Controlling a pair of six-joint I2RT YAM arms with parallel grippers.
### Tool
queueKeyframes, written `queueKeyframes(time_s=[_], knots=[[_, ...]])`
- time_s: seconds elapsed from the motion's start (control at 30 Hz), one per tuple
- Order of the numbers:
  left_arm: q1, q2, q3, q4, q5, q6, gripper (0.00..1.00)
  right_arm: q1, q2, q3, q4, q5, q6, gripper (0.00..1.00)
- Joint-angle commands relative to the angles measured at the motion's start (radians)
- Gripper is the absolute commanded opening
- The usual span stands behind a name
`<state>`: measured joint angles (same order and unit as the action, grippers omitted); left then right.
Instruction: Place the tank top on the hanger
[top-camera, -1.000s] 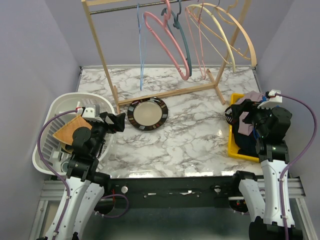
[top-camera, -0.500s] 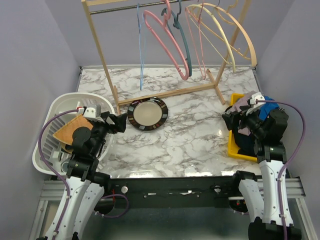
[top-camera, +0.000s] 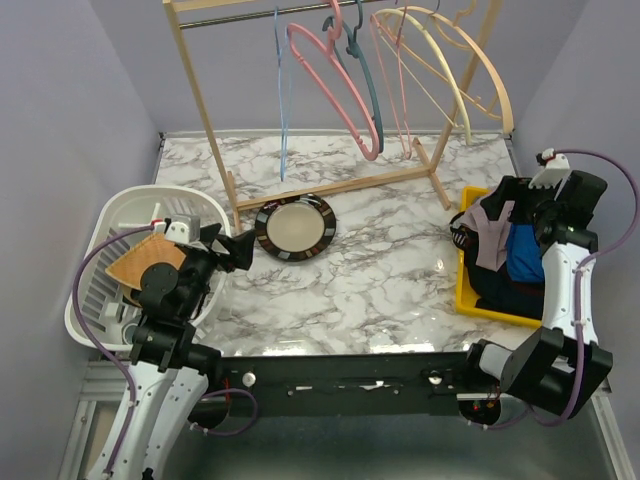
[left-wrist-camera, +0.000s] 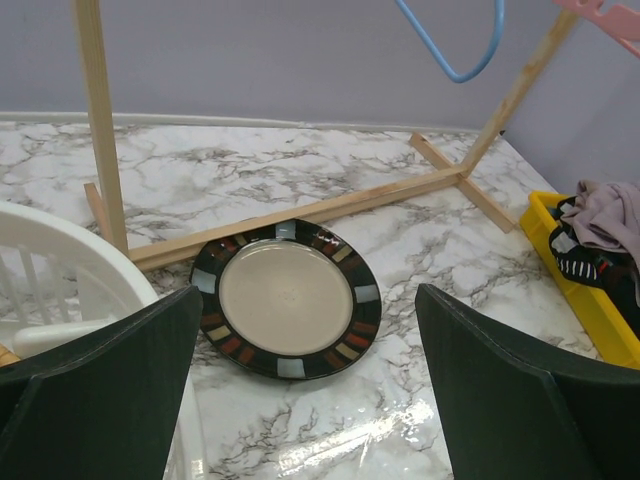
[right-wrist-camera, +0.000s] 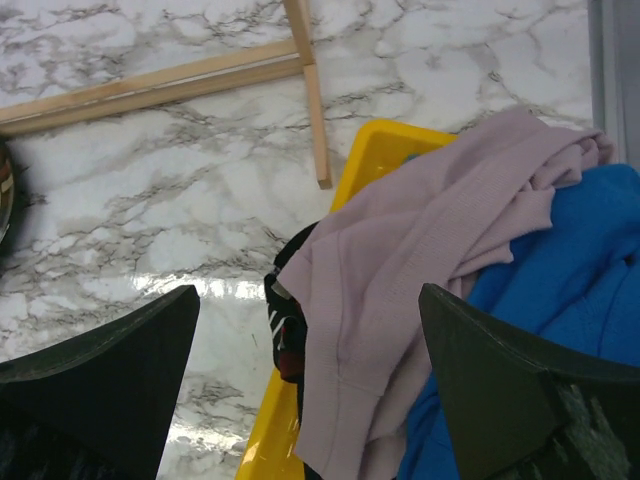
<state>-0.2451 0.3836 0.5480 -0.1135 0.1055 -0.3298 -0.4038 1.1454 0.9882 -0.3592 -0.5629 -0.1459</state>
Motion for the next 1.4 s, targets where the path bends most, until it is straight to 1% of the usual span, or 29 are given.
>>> queueKeyframes(time_s=[0.0, 0.1, 0.13, 0.27, 0.37, 0.47, 0.53, 0.6, 0.7, 0.73, 0.8, 0.83, 0.87, 0.93, 1.0, 1.07, 1.1, 1.27, 1.37], knots=[[-0.011, -0.035, 0.012, 0.011, 0.011, 0.006, 0.99, -0.029, 0.028, 0.064, -0.055, 0.021, 0.025, 1.00], [-0.011, -0.049, 0.012, 0.014, 0.017, 0.005, 0.99, -0.032, 0.086, 0.079, -0.064, 0.063, 0.020, 0.97], [-0.014, -0.052, 0.012, 0.014, 0.019, 0.006, 0.99, -0.032, 0.103, 0.086, -0.067, 0.070, 0.019, 0.94], [-0.019, -0.066, 0.012, 0.012, 0.019, 0.008, 0.99, -0.033, 0.183, 0.098, -0.077, 0.121, 0.020, 0.88], [-0.020, -0.074, 0.010, 0.012, 0.020, 0.011, 0.99, -0.033, 0.209, 0.099, -0.067, 0.156, 0.017, 0.80], [-0.023, -0.075, 0.010, 0.012, 0.022, 0.009, 0.99, -0.033, 0.252, 0.107, -0.067, 0.173, 0.016, 0.78], [-0.025, -0.078, 0.009, 0.014, 0.022, 0.011, 0.99, -0.033, 0.283, 0.113, -0.072, 0.176, 0.017, 0.71], [-0.026, -0.080, 0.009, 0.014, 0.025, 0.011, 0.99, -0.033, 0.300, 0.119, -0.076, 0.185, 0.014, 0.67], [-0.028, -0.081, 0.009, 0.015, 0.025, 0.012, 0.99, -0.033, 0.318, 0.119, -0.080, 0.179, 0.014, 0.56], [-0.028, -0.080, 0.009, 0.012, 0.025, 0.014, 0.99, -0.033, 0.320, 0.119, -0.081, 0.175, 0.014, 0.48], [-0.026, -0.078, 0.009, 0.011, 0.025, 0.012, 0.99, -0.033, 0.318, 0.124, -0.086, 0.163, 0.012, 0.38], [-0.028, -0.078, 0.009, 0.012, 0.025, 0.012, 0.99, -0.033, 0.315, 0.122, -0.089, 0.161, 0.012, 0.26], [-0.028, -0.077, 0.009, 0.012, 0.023, 0.014, 0.99, -0.033, 0.297, 0.124, -0.090, 0.158, 0.011, 0.21], [-0.028, -0.075, 0.009, 0.012, 0.025, 0.015, 0.99, -0.033, 0.265, 0.119, -0.084, 0.159, 0.009, 0.13], [-0.026, -0.072, 0.010, 0.011, 0.025, 0.015, 0.99, -0.033, 0.206, 0.115, -0.080, 0.162, 0.008, 0.09], [-0.028, -0.069, 0.010, 0.011, 0.026, 0.015, 0.99, -0.033, 0.168, 0.116, -0.073, 0.162, 0.008, 0.03], [-0.028, -0.066, 0.010, 0.011, 0.028, 0.014, 0.99, -0.036, 0.128, 0.119, -0.073, 0.159, 0.008, 0.01], [-0.028, -0.055, 0.010, 0.011, 0.031, 0.014, 0.99, -0.053, 0.033, 0.168, -0.112, 0.126, 0.009, 0.01], [-0.028, -0.055, 0.010, 0.009, 0.031, 0.015, 0.99, -0.073, -0.015, 0.230, -0.150, 0.094, 0.012, 0.01]])
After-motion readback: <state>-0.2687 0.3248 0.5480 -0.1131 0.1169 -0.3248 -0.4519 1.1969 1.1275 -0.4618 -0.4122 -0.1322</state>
